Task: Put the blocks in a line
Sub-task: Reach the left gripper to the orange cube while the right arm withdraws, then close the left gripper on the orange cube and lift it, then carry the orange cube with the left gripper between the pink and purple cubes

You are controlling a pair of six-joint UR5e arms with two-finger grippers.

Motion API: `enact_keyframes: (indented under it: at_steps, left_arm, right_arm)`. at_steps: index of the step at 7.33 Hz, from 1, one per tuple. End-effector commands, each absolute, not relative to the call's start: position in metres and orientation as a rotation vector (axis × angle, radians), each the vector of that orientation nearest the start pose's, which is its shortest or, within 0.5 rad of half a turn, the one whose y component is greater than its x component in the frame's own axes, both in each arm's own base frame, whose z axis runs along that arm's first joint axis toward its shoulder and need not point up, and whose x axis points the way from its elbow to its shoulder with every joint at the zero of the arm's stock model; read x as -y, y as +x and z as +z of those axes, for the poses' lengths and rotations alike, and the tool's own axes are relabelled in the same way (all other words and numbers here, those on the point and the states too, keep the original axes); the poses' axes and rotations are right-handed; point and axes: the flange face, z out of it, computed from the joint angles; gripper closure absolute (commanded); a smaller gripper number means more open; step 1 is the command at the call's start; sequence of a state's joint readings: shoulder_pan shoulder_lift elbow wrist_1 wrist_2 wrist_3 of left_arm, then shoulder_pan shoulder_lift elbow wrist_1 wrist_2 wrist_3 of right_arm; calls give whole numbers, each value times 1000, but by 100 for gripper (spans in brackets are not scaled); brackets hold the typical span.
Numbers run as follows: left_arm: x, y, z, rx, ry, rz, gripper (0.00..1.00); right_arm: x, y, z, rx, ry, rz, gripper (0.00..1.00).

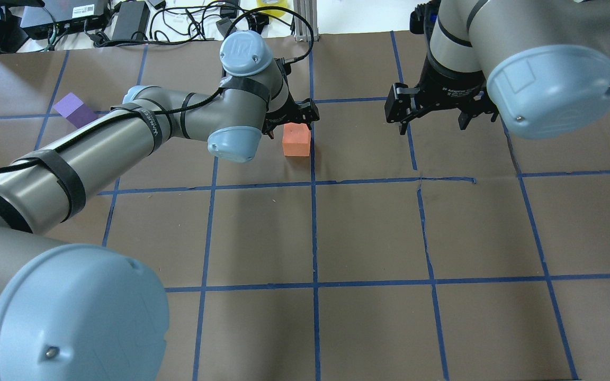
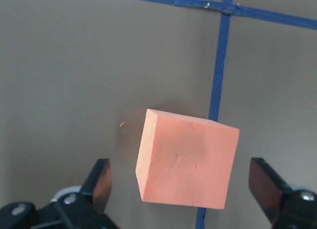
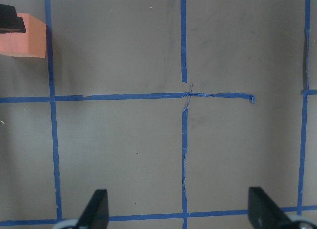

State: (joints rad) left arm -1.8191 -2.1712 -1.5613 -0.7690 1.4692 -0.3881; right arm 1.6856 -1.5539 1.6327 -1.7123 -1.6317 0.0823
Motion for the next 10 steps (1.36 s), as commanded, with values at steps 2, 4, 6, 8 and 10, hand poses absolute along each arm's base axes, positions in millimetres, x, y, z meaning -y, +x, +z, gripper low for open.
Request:
enact_keyframes:
  at_steps: [2, 4, 6, 8, 10]
  left_arm:
    - [632, -313, 188, -3303, -211, -273, 26]
    - [644, -315, 211, -3296, -129, -361, 74]
    - [663, -264, 238, -3164, 11, -456, 88]
    - [691, -114, 288, -3110, -60, -471, 92]
    - [683, 36, 310, -3159, -214, -346, 92]
  right_arm:
    - [491, 154, 472, -3154, 10, -122, 0]
    - [481, 155, 484, -3136, 27, -147, 0]
    - [473, 156, 490, -3132, 24, -161, 0]
    - [458, 156, 496, -3127, 24, -100, 0]
    - [458, 158, 497, -3126, 11, -119, 0]
